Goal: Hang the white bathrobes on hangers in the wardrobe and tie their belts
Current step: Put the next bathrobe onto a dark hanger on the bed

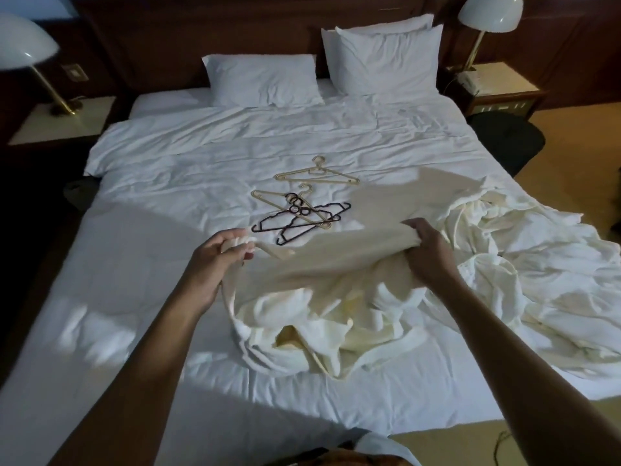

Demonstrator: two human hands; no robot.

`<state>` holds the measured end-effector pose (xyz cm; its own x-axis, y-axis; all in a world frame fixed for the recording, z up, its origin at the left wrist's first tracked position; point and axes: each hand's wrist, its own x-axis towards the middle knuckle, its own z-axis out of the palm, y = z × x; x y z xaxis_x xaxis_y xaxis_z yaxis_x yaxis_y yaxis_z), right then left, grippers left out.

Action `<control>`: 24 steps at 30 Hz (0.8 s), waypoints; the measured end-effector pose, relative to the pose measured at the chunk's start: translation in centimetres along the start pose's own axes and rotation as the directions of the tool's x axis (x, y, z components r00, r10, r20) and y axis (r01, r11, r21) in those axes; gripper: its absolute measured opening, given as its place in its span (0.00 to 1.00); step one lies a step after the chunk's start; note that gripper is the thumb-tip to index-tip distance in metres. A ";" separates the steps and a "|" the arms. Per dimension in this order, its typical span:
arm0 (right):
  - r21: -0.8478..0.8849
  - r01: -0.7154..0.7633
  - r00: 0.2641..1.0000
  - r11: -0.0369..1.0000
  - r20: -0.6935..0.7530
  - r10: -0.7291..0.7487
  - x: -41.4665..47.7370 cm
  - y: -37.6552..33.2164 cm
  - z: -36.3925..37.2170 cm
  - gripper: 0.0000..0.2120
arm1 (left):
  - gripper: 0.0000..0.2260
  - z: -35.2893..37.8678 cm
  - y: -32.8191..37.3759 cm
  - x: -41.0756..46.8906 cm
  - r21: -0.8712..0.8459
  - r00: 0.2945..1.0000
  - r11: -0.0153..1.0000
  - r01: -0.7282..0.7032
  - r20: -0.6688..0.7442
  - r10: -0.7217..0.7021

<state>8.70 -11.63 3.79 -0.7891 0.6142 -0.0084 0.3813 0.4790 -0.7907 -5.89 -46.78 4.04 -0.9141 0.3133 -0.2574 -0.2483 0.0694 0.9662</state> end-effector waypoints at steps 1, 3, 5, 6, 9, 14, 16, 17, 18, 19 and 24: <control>0.034 0.012 1.000 0.999 -0.014 -0.012 0.0 0.1 -0.5 0.19 | 0.16 0.4 -0.5 0.4 -0.009 0.999 1.000 0.015 -0.033 -0.016; 0.007 0.042 0.999 0.999 -0.017 -0.042 -0.4 1.4 -1.1 0.22 | 0.18 1.7 -1.4 1.0 0.002 0.996 0.999 0.044 -0.074 -0.043; -0.191 0.088 0.991 0.978 0.118 -0.066 -1.1 4.4 -0.9 0.25 | 0.16 3.6 -1.8 1.0 0.031 0.996 0.998 0.050 -0.069 -0.048; -0.323 0.121 0.964 0.938 0.263 -0.034 -1.5 6.2 -0.6 0.25 | 0.13 4.8 -1.8 0.8 0.040 0.997 0.998 0.051 -0.052 -0.049; -0.567 0.267 0.732 0.779 0.645 0.219 -3.1 11.1 0.7 0.23 | 0.11 8.1 -1.7 -0.2 0.020 0.997 0.997 0.069 0.017 -0.069; -0.454 0.183 0.674 0.872 0.703 0.225 -2.9 12.7 2.3 0.23 | 0.14 12.0 -2.6 -2.1 0.119 0.977 0.984 0.134 0.148 -0.151; -0.451 0.178 0.709 0.875 0.675 0.204 -1.8 13.0 3.3 0.26 | 0.13 12.7 -3.3 -3.1 0.138 0.979 0.979 0.148 0.123 -0.165; -0.458 0.177 0.729 0.871 0.655 0.197 -1.2 13.3 3.9 0.29 | 0.13 12.9 -3.8 -3.5 0.147 0.981 0.978 0.149 0.100 -0.165; -0.476 0.183 0.749 0.860 0.634 0.192 -0.6 13.8 4.5 0.33 | 0.13 12.8 -4.5 -3.9 0.170 0.982 0.973 0.158 0.074 -0.173; -0.501 0.187 0.765 0.845 0.613 0.195 0.0 14.3 5.1 0.37 | 0.14 12.8 -5.1 -4.4 0.198 0.983 0.967 0.160 0.053 -0.174; -0.571 0.370 0.764 0.733 0.636 0.109 1.8 18.2 8.8 0.48 | 0.06 11.5 -10.8 -6.5 0.457 0.973 0.861 0.225 -0.160 -0.169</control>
<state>9.97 -7.32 -15.98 -0.8676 0.1227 -0.4819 0.2620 0.9364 -0.2333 6.43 -38.65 -4.51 -0.8983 0.1417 -0.4160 -0.2725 0.5630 0.7803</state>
